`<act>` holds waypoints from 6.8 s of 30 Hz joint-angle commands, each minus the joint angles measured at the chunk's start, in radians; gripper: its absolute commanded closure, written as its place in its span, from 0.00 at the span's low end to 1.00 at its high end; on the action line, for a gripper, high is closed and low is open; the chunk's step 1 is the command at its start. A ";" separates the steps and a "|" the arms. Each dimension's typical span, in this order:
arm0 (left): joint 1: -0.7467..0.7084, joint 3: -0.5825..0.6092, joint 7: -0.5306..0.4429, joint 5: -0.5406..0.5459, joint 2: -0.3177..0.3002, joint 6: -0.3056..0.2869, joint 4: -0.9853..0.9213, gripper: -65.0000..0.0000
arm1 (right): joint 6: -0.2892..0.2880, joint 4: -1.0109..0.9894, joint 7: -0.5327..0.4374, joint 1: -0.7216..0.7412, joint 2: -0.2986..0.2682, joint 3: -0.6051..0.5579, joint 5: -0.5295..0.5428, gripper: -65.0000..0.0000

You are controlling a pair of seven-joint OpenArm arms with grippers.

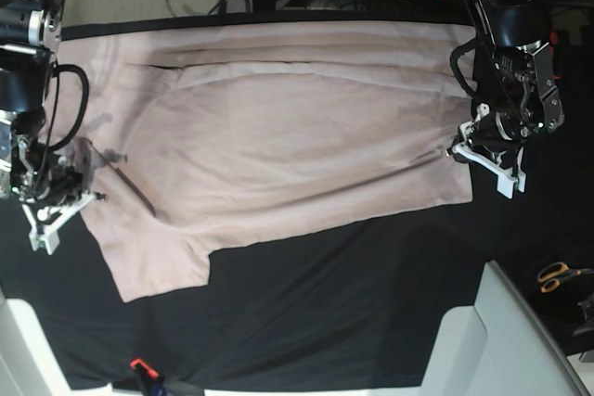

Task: Fold the T-shirt properly
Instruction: 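Hold the side edges with both grippers and tighten the grip, then lift both side edges and pull them toward the shirt's collar, then drag the right gripper's edge along the table toward the hem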

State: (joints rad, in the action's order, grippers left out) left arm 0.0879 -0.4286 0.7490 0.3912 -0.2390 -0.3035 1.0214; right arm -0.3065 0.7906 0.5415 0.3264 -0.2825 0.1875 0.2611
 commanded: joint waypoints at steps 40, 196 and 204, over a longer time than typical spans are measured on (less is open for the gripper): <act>0.253 0.004 -0.062 -0.039 -0.073 0.022 -0.194 0.47 | -0.004 0.017 -0.013 0.026 -0.017 0.000 0.007 1.00; -0.268 0.047 0.066 -0.061 -0.035 -0.062 0.563 1.00 | -0.113 0.517 0.039 -0.382 0.055 0.284 0.182 1.00; -0.336 0.046 0.062 -0.061 -0.039 -0.062 0.569 1.00 | -0.113 0.519 0.071 -0.407 0.047 0.284 0.183 1.00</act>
State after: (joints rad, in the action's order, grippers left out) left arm -0.2478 -0.3759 0.8234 0.3248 -0.2615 -0.3676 1.5703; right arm -0.4164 1.2922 0.6308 -0.0902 -0.2153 0.4667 0.4351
